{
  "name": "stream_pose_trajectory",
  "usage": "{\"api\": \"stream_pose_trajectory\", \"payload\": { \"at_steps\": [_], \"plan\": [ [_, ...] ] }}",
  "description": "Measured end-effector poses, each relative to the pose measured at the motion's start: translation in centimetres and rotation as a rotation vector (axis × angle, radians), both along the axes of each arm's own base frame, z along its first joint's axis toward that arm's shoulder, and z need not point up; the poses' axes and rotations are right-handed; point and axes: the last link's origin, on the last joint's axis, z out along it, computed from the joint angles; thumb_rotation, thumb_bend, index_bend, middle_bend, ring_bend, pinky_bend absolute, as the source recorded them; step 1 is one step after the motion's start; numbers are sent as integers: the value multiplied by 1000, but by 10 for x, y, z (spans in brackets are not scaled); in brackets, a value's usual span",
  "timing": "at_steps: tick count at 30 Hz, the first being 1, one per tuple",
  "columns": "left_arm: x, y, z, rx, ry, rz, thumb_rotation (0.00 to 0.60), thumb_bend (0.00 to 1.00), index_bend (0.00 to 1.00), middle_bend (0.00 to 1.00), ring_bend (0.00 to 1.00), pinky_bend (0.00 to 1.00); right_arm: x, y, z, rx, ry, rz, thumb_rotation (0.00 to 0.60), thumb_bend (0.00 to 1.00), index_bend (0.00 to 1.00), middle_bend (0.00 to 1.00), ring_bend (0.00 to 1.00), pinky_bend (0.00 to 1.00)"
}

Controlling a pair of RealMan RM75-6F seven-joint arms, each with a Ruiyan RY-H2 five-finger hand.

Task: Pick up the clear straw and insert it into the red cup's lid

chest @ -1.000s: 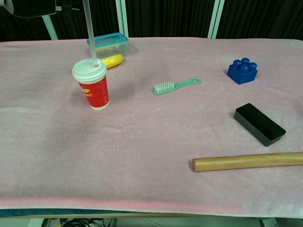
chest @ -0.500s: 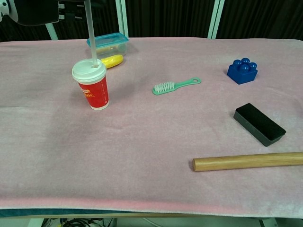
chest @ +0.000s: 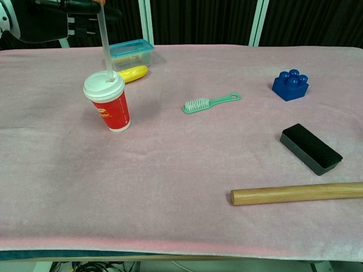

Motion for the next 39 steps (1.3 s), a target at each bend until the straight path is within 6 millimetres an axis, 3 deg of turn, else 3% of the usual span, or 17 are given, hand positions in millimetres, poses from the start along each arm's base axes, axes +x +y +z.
{"api": "stream_pose_trajectory", "payload": {
  "at_steps": [5, 10, 16, 29, 39],
  "plan": [
    [-7, 0, -6, -13, 9, 8, 600, 417, 537, 345, 35, 144, 0, 0, 0, -1, 0, -1, 600, 242, 78, 28, 58, 185],
    [-9, -1, -8, -32, 27, -2, 600, 411, 336, 318, 28, 137, 0, 0, 0, -1, 0, 0, 600, 242, 78, 29, 58, 185],
    [-9, -1, -7, -61, 45, -20, 600, 380, 217, 280, 24, 128, 0, 0, 0, 0, -1, 0, 600, 241, 78, 28, 58, 185],
    [-8, -3, 5, -37, 105, -86, 600, 375, 193, 255, 23, 114, 0, 0, 0, 1, -4, -1, 600, 242, 78, 29, 58, 185],
    [-7, -14, 27, 147, 280, -222, 600, 327, 192, 232, 23, 110, 0, 0, 0, 0, -1, 0, 600, 242, 78, 28, 58, 184]
  ]
}}
